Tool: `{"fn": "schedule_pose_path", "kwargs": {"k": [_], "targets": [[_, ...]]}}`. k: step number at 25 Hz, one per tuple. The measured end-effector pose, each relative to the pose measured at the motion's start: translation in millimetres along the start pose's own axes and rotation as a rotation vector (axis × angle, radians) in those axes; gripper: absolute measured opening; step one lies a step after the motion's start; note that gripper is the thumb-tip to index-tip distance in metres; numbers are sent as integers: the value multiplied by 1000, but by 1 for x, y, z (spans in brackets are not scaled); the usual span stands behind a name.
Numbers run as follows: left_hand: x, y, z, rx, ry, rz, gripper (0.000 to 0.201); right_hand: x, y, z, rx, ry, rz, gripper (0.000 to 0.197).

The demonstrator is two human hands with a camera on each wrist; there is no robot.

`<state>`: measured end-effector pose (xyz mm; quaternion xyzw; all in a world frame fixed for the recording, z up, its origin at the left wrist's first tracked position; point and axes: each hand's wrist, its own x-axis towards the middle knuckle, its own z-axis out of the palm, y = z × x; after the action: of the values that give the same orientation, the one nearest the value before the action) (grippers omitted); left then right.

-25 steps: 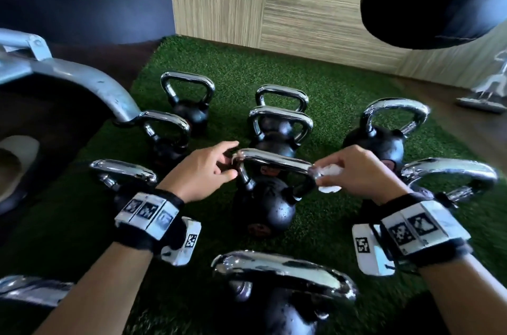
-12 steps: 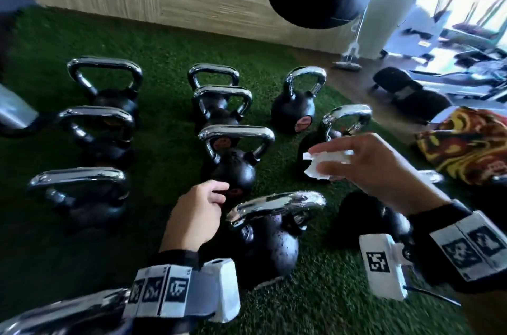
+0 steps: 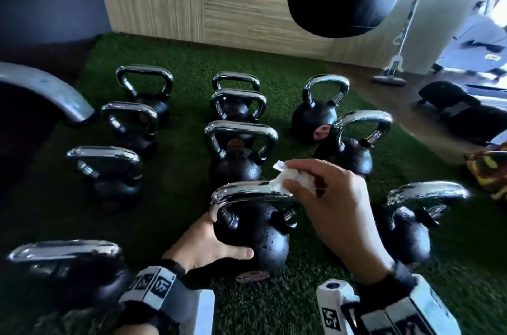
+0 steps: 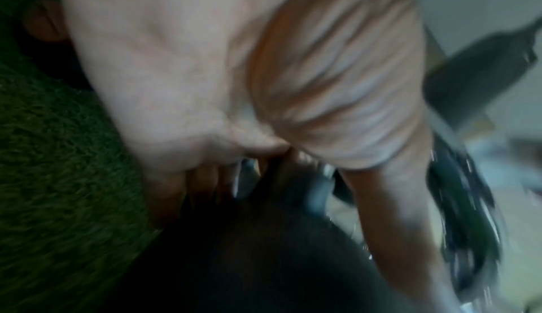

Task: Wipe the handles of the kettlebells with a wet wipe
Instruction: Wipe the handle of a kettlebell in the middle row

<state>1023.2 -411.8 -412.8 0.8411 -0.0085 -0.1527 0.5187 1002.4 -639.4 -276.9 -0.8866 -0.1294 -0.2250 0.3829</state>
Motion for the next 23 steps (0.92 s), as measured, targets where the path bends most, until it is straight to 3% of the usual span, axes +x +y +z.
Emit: {"fn": "schedule_pose_path", "kwargs": {"k": [2, 6, 11, 15, 17, 20, 23], "targets": [[-1, -1, 12, 38, 93, 34, 84, 3, 3, 15, 12, 7, -66, 24], [-1, -7, 14, -8, 110, 74, 92, -6, 9, 41, -63, -17, -165, 27], [3, -16, 17, -26, 100, 122, 103, -2, 42, 16, -30, 18, -28, 24], [-1, -16, 20, -49, 100, 122, 99, -9, 50, 23, -27, 79, -43, 21], [-2, -16, 20, -54, 108, 118, 99, -19, 74, 23, 36, 131, 96, 17], [1, -20, 21, -75, 92, 82, 105, -41, 108, 27, 277, 83, 388, 16], [4, -22, 20, -68, 72, 59, 109, -55, 109, 42, 454, 179, 453, 13]]}}
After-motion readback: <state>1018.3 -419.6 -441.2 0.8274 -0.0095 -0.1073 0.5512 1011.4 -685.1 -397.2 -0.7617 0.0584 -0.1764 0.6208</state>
